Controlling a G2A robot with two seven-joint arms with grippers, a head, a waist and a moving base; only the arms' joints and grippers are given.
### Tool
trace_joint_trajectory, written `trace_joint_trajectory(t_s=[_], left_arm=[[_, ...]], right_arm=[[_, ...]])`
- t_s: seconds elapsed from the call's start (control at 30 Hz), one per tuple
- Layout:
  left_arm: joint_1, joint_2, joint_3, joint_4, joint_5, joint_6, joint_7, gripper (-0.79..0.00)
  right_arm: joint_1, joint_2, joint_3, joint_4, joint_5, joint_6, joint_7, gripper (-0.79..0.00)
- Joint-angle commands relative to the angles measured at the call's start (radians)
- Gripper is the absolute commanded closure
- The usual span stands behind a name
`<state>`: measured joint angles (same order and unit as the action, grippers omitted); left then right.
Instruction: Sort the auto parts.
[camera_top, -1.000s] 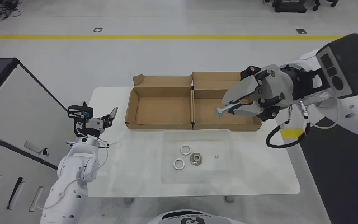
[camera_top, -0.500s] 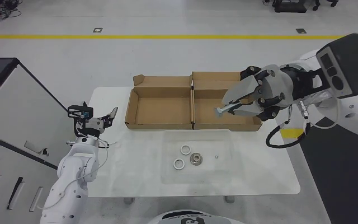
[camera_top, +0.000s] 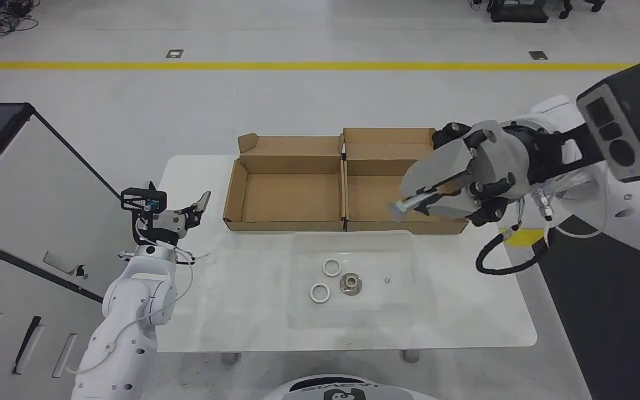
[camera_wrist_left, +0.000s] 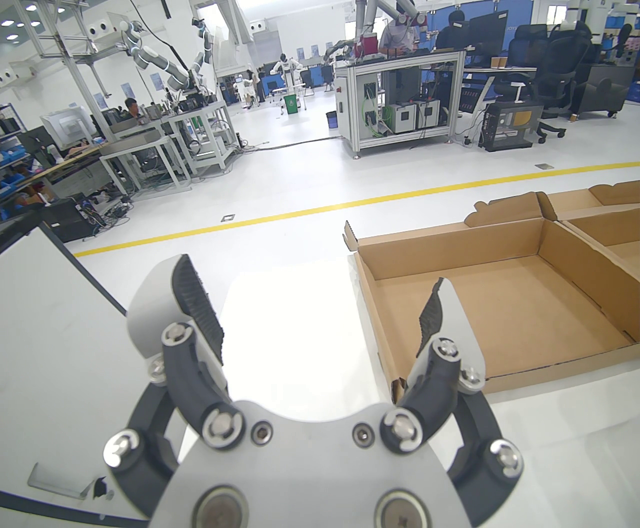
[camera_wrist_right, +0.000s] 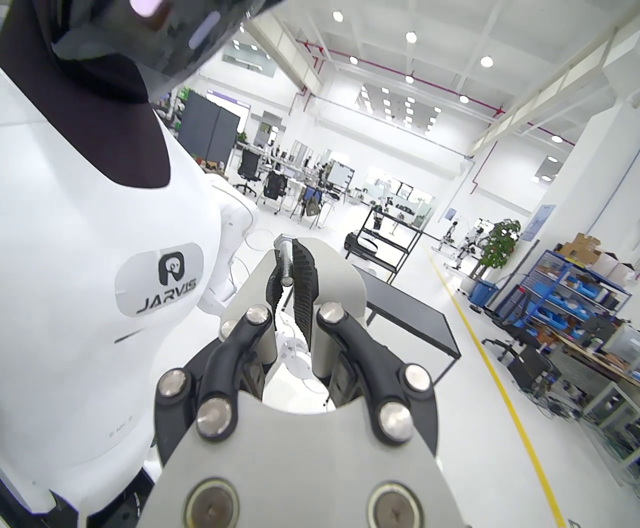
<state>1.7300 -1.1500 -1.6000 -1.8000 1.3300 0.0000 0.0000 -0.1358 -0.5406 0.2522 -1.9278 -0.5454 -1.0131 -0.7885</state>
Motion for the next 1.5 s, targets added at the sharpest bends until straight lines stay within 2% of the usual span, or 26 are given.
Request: trace_joint_trajectory(t_s=[0.0, 0.27, 0.43, 0.6, 0.73, 0.83, 1.0, 1.2, 1.33, 1.47], left_arm=[[0.000, 0.000, 0.000, 0.000, 0.000, 0.000, 0.000, -0.785], [0.000, 0.000, 0.000, 0.000, 0.000, 0.000, 0.000, -0.785], [0.000, 0.000, 0.000, 0.000, 0.000, 0.000, 0.000, -0.785], [0.000, 0.000, 0.000, 0.000, 0.000, 0.000, 0.000, -0.785], [0.000, 0.000, 0.000, 0.000, 0.000, 0.000, 0.000, -0.785], [0.000, 0.000, 0.000, 0.000, 0.000, 0.000, 0.000, -0.785], [0.000, 0.000, 0.000, 0.000, 0.000, 0.000, 0.000, -0.785], [0.000, 0.000, 0.000, 0.000, 0.000, 0.000, 0.000, -0.785], [0.000, 0.000, 0.000, 0.000, 0.000, 0.000, 0.000, -0.785], [0.000, 0.000, 0.000, 0.000, 0.000, 0.000, 0.000, -0.785]], right_arm=[[-0.023, -0.004, 0.024, -0.014, -0.004, 0.001, -0.019, 0.000], [-0.159, -0.024, 0.171, -0.082, 0.084, 0.001, -0.019, 0.000], [-0.264, -0.050, 0.275, -0.122, 0.131, 0.001, -0.019, 0.000], [-0.355, -0.082, 0.361, -0.139, 0.116, 0.001, -0.019, 0.000], [-0.404, -0.098, 0.386, -0.121, 0.057, 0.001, -0.019, 0.000], [-0.422, -0.100, 0.377, -0.089, -0.004, 0.001, -0.012, 0.000], [-0.419, -0.088, 0.350, -0.053, -0.033, 0.001, 0.105, 0.000], [-0.403, -0.075, 0.345, -0.071, 0.065, 0.001, 0.197, 0.000], [-0.397, -0.082, 0.359, -0.124, 0.106, 0.001, 0.121, 0.000], [-0.403, -0.092, 0.362, -0.158, 0.078, 0.001, 0.015, 0.000]])
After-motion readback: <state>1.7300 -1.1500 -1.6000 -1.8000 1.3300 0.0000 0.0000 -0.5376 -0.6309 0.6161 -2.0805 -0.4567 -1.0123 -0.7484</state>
